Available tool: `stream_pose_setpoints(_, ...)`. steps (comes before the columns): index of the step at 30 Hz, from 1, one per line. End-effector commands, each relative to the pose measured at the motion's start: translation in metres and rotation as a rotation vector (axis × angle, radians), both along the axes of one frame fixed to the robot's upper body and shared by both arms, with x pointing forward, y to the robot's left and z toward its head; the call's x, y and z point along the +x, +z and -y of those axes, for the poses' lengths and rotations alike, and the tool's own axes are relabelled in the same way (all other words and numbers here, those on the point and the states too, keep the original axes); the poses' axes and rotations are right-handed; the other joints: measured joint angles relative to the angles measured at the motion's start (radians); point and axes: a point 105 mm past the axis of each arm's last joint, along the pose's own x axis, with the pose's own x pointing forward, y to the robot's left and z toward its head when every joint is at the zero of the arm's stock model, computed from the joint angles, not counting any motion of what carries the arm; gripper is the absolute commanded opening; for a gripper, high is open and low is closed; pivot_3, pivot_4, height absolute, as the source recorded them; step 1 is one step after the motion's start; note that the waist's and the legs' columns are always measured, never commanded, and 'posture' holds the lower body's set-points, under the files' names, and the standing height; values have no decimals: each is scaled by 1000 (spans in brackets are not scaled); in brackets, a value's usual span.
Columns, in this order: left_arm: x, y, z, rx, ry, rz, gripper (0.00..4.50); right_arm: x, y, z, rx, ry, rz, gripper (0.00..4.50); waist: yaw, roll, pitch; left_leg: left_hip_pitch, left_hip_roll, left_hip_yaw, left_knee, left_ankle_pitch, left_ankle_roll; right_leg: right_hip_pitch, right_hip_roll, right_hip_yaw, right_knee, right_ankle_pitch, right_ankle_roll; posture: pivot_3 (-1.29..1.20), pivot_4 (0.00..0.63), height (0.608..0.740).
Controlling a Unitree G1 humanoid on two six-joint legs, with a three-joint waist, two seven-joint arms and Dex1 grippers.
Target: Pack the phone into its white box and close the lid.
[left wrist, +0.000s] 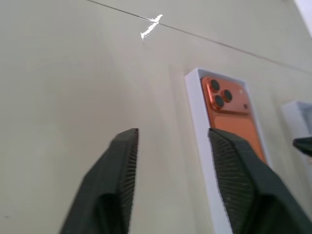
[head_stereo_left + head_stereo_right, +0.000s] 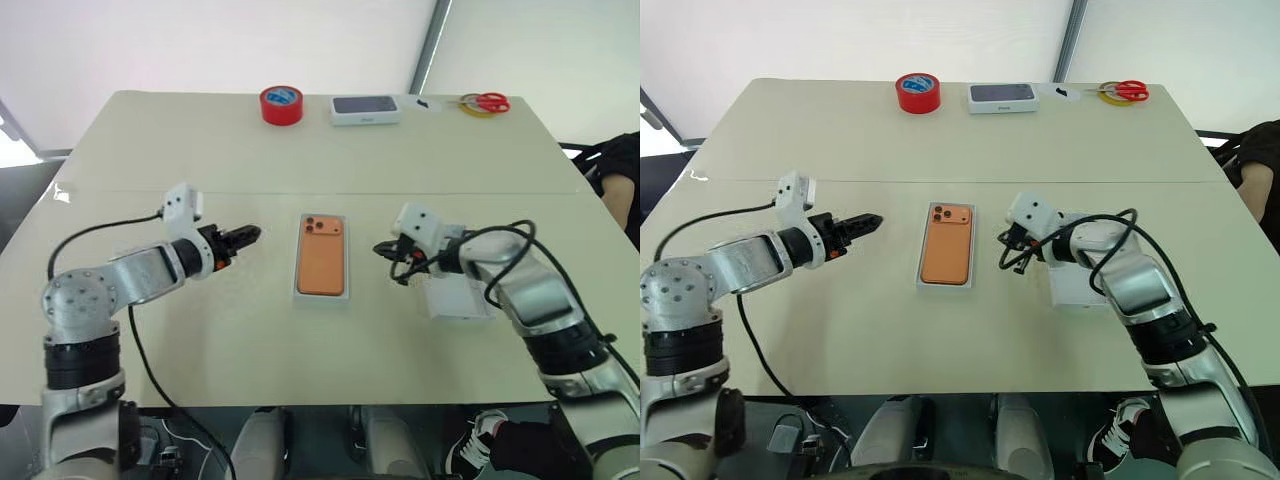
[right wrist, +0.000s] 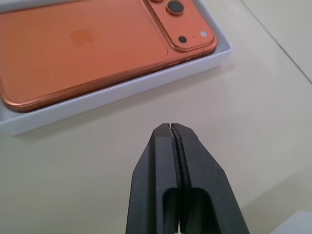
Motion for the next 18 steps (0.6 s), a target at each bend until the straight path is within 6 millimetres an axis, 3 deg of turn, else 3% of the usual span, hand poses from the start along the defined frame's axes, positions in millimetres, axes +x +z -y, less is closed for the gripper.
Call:
stream_pose_setpoints(1, 2, -5, 16, 101, -67, 43, 867, 6, 3, -8, -40, -6, 30, 0, 0, 0, 0, 0, 0, 0, 0, 0, 0, 0, 0, 0, 0, 0, 0, 0, 150, 732)
stream_pose_setpoints(3, 5, -14, 27, 167, -107, 41, 28, 7, 0, -16, -54, -3, 28, 0, -2, 0, 0, 0, 0, 0, 0, 0, 0, 0, 0, 0, 0, 0, 0, 0, 150, 732)
stream_pose_setpoints(8, 14, -37, 60, 242, -203, 17, 28, 15, -6, -37, -95, -13, 57, 0, -2, 0, 0, 0, -1, 0, 0, 0, 0, 0, 1, 0, 0, 0, 0, 0, 150, 732)
stream_pose_setpoints(14, 6, -38, 97, 192, -343, 28, 28, 10, -5, -54, -83, 29, 50, 0, -1, 0, 0, -1, 0, 0, 0, 0, 0, -1, 0, 0, 0, 1, 3, 0, 150, 732)
stream_pose_setpoints(18, -2, -35, 117, 149, -429, 25, 28, 1, -6, -49, -98, 48, 39, 0, 2, 0, 0, -1, -1, -1, 1, 0, 0, 0, -1, 0, 0, 1, 2, 0, 150, 732)
